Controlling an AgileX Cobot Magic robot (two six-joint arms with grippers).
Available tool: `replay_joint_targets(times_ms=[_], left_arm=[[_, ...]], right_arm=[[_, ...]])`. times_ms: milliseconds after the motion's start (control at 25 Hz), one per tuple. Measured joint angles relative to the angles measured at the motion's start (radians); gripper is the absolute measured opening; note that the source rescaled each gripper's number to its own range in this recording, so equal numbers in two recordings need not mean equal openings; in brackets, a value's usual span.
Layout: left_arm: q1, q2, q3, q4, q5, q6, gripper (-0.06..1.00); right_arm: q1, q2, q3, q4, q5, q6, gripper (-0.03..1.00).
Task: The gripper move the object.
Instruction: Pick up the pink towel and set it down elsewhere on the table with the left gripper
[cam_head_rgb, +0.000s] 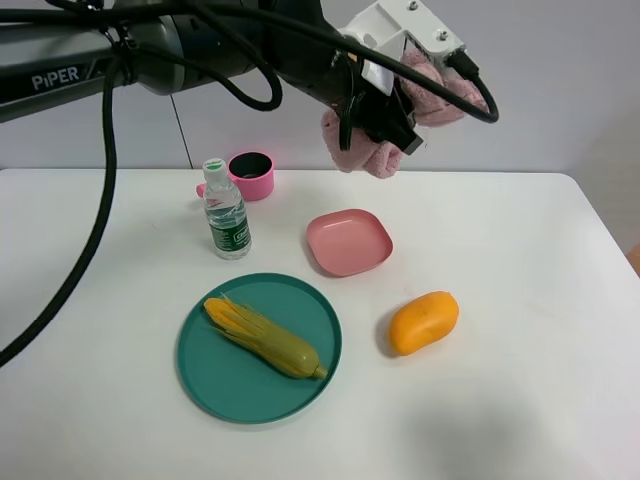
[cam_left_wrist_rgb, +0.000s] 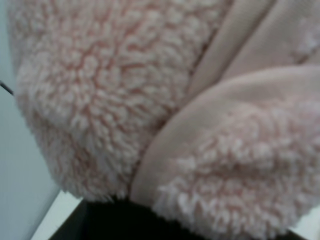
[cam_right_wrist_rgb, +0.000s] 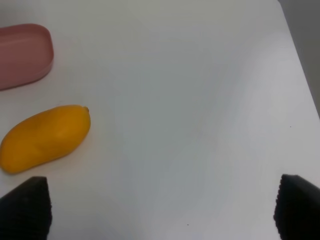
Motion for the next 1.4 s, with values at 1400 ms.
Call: replay_joint_targets(times_ms=[1400], left_arm=[[0.065, 0.295, 0.000, 0.157, 0.112, 0.280, 0.00]], right_arm=[[0.000, 0.000, 0.000, 0.000, 0.000, 0.000, 1.00]])
